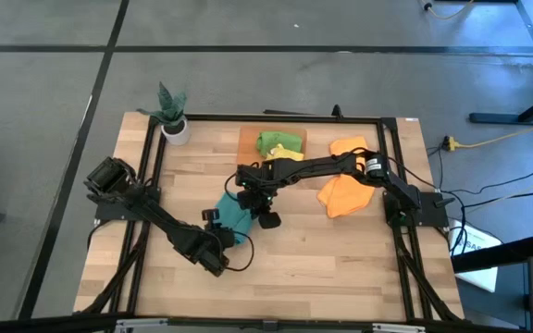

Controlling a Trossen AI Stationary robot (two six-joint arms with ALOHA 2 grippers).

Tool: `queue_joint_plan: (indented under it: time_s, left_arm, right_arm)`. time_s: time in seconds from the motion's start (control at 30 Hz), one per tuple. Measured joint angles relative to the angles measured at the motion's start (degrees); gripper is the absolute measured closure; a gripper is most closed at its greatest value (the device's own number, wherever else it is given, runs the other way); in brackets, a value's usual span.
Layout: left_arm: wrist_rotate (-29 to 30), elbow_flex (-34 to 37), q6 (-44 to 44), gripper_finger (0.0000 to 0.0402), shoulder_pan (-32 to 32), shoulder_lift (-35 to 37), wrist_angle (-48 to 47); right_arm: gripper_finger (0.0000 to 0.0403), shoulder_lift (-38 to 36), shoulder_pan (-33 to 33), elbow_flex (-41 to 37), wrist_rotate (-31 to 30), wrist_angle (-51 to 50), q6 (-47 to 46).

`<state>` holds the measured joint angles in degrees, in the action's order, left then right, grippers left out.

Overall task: Roll microfiber towels into tight, uniform cylinder then place into a basket
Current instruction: Roll the blue microfiber cloth

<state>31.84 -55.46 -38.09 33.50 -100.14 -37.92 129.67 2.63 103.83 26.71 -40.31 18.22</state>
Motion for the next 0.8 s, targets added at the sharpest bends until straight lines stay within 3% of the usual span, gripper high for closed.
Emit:
queue_joint_plan:
  time_s: [0.47, 0.8]
  left_arm:
    - [-3.3, 0.0, 13.0, 0.0315, -3.1, 0.0, 11.6]
    - [-4.5, 0.0, 13.3, 0.0315, -3.5, 0.0, 13.7]
  right_arm:
    - [0.0396, 0.1, -0.3, 0.0, 0.4, -0.1, 0.0]
    - [0.0396, 0.1, -0.1, 0.0, 3.7, 3.2, -2.7]
